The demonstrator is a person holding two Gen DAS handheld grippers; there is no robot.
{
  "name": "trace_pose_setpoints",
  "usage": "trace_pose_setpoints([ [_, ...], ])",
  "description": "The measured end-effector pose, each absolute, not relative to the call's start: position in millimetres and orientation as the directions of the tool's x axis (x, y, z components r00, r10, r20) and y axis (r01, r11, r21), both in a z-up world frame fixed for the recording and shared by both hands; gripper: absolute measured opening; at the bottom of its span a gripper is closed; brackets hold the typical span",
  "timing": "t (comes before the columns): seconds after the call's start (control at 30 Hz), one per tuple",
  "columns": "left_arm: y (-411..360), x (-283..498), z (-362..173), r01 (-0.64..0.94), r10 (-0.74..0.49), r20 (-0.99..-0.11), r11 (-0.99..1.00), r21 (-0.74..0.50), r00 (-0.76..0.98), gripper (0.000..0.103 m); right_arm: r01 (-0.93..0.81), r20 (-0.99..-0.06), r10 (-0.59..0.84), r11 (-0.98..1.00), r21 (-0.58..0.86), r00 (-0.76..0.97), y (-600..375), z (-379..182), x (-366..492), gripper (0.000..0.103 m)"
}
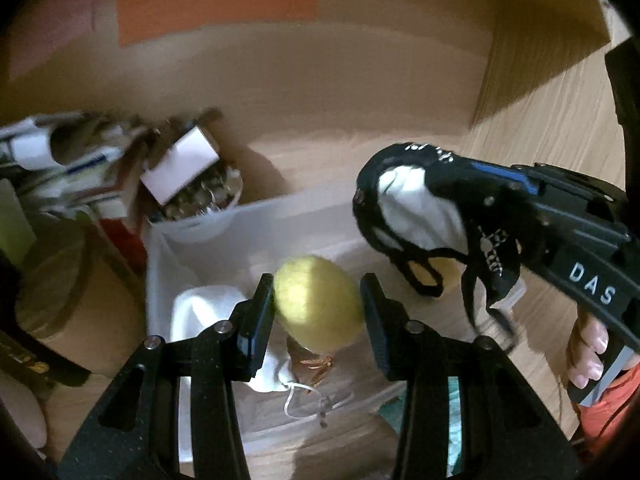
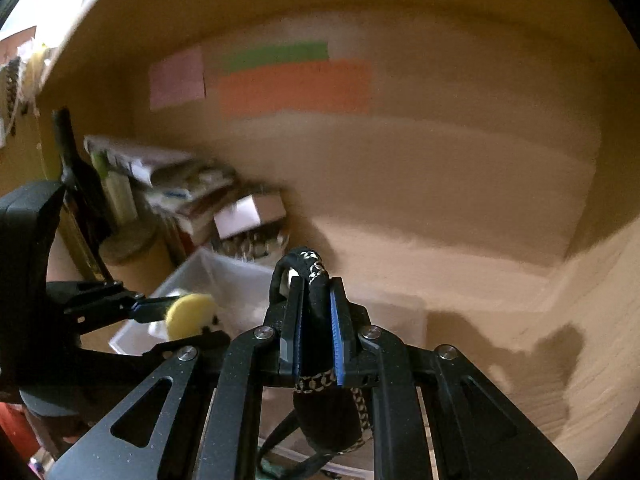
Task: Organize soft objects
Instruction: 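Lower the yellow ball into the bin with the left tool while the right tool drops the black bag in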
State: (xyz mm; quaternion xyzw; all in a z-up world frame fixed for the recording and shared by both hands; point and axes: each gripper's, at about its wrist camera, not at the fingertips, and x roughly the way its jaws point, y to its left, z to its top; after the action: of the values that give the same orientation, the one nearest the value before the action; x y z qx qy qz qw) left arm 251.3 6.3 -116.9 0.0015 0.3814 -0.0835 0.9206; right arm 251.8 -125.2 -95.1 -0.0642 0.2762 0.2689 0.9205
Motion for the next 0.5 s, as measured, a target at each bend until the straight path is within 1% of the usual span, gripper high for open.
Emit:
trace_pose_setpoints([
  [0.17,3.1,265.4,-134.8,0.164,-0.155,-0.743,0.985,-0.062,0.651,0.042,-0.543,-0.619,0.442,0.839,0.031,0.649,-120.4,-117.4,261.8,0.011],
  [0.37,0.5,270.1,-142.1,0.173,-0.149,-0.758,0.984,-0.048,0.635,0.043,-0.559,-0.684,0.422,0.829,0.025,0.595,-115.9,-134.7,265.3,0.011],
  [0.5,1.9,270.7,-140.9,0.174,-0.149,-0.764,0.984,-0.049,0.627,0.047,-0.577,-0.715,0.413,0.816,0.015,0.565,-111.1,-140.7,265.2,0.011],
])
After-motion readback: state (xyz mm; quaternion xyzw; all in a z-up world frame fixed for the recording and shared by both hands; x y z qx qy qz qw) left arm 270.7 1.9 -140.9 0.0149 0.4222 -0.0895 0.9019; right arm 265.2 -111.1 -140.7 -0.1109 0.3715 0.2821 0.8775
